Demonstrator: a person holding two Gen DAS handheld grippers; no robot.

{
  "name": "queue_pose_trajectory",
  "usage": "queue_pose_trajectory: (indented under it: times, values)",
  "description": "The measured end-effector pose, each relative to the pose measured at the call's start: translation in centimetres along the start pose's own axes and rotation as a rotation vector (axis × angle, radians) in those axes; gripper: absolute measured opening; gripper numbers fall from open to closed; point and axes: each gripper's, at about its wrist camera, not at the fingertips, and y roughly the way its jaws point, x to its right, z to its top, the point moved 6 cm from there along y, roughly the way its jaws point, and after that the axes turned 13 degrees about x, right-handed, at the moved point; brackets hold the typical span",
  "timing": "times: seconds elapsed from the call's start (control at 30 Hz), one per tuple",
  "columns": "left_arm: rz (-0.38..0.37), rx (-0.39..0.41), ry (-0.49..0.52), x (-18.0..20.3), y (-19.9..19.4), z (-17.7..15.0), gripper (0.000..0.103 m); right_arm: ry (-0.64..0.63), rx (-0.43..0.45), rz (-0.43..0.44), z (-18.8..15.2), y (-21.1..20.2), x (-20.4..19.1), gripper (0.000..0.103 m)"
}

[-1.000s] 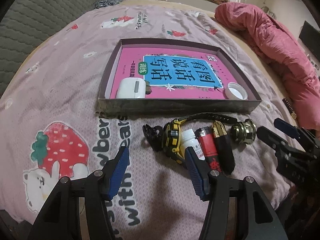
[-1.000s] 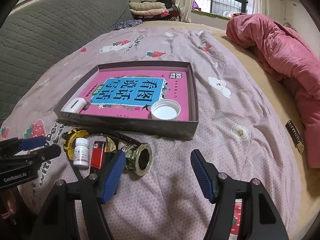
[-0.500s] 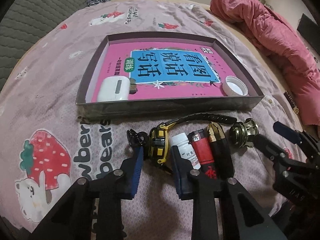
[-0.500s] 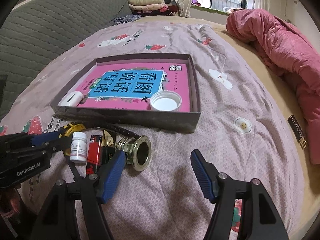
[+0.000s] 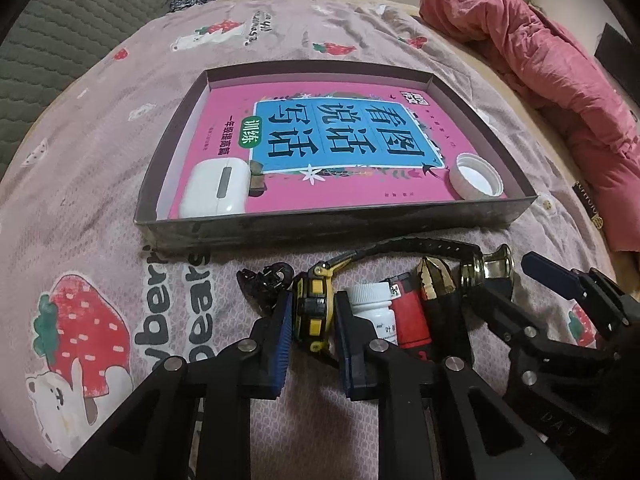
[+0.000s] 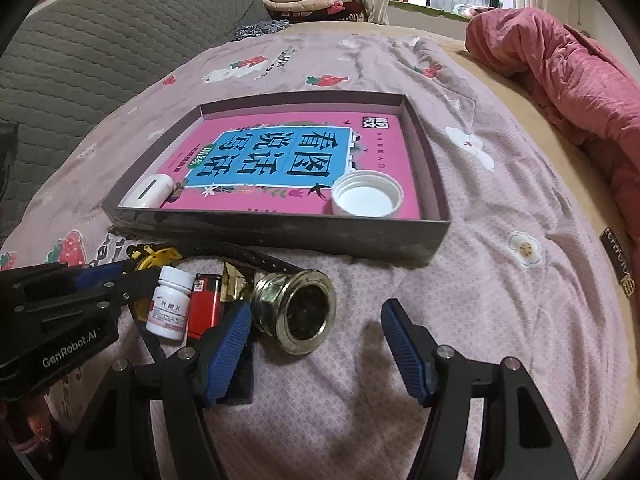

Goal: Organize rigid objects
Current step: 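Reach the left tool to the yellow tape measure while the right tool reaches the brass knob, then close the left tool on the tape measure while the right tool grasps the brass knob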

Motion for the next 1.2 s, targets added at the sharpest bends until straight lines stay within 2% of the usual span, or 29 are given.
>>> queue_pose_trajectory:
  times: [0.23, 0.4, 0.87, 1.2]
  values:
    - [-0.003, -0.006, -0.007, -0.2, 0.5, 0.2, 0.019, 0.028, -0.006, 0.012, 0.1, 0.9, 0.1, 0.066]
    - [-0.020, -0.008, -0.018, -0.5, 0.8, 0.2, 0.019, 0.061, -0.020, 0.038, -0.4, 1.1, 0.6, 0.058]
    - [-0.126, 0.003, -0.119, -2.0, -0.1, -0.3, 0.017, 0.126, -0.010, 0.120, -0.6, -0.1, 1.3, 0.033]
    - [-0.152, 0.008, -0.133, -2.8, -1.4, -1.0, 0.017, 0.142, -0.015, 0.151, -0.9, -0.3, 1.6, 0.032]
